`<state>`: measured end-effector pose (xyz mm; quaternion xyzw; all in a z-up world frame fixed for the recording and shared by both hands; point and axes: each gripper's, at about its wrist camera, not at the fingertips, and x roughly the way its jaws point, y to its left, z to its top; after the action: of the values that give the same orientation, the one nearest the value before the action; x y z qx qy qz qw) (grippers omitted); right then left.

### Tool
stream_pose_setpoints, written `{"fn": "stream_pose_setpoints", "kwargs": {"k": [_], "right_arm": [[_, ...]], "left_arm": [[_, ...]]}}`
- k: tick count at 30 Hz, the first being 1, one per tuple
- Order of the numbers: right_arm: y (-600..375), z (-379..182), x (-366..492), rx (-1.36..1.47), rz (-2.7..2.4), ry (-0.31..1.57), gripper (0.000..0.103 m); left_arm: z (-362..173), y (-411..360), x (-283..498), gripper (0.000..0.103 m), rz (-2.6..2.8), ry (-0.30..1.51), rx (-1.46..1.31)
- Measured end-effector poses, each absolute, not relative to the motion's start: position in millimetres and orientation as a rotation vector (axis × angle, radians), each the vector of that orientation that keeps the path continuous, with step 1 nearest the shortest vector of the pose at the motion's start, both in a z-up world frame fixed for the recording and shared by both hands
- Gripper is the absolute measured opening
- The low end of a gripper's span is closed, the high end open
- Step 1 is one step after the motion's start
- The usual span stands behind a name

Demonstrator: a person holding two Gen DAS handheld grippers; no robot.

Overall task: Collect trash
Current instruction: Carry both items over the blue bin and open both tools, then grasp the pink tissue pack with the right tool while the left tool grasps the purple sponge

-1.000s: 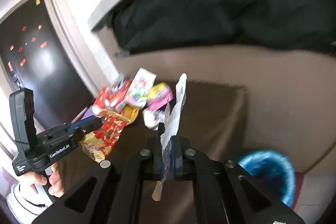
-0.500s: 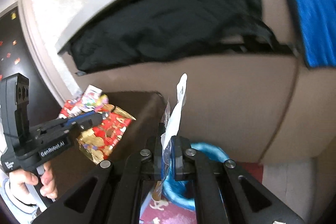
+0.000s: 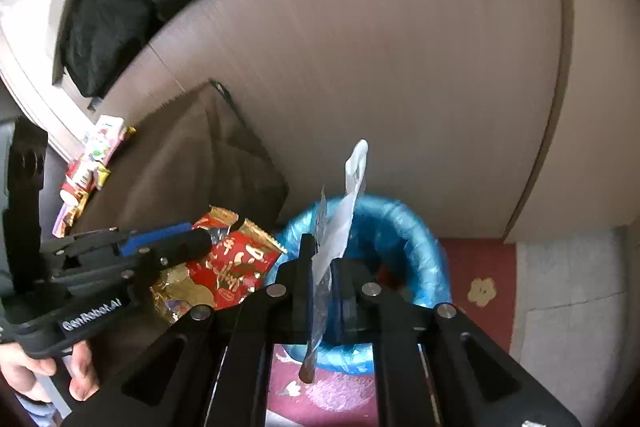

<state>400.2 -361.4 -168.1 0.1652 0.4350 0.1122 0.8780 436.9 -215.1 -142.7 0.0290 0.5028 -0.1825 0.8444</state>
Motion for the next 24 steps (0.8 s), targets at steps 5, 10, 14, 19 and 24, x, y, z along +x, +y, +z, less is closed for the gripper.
{"fn": "stream_pose_setpoints", "kwargs": {"k": [5, 10, 14, 19, 24], "right_arm": [[-360.5, -190.8, 407.2, 0.387, 0.262, 0.940, 0.022], [-360.2, -192.4, 406.8, 0.386, 0.248, 0.950, 0.024], [-360.2, -180.8, 402.9, 0.358, 0.229, 0.941, 0.024], [-346.6, -142.8, 396.0, 0.299, 0.222, 0.888, 0.024], [-305.8, -88.3, 389.0, 0.217, 0.263, 0.797, 0.030]], "left_arm": [[-149.9, -205.5, 448.4, 0.022, -0.361, 1.084, 0.032], [-145.6, -195.2, 450.6, 0.028, -0.367, 1.086, -0.026], [-125.0, -184.5, 443.1, 0.028, -0.410, 1.052, -0.086], [-79.8, -154.4, 429.2, 0.028, -0.449, 0.954, -0.157], [-28.4, -98.5, 410.8, 0.028, -0.407, 0.822, -0.156]]}}
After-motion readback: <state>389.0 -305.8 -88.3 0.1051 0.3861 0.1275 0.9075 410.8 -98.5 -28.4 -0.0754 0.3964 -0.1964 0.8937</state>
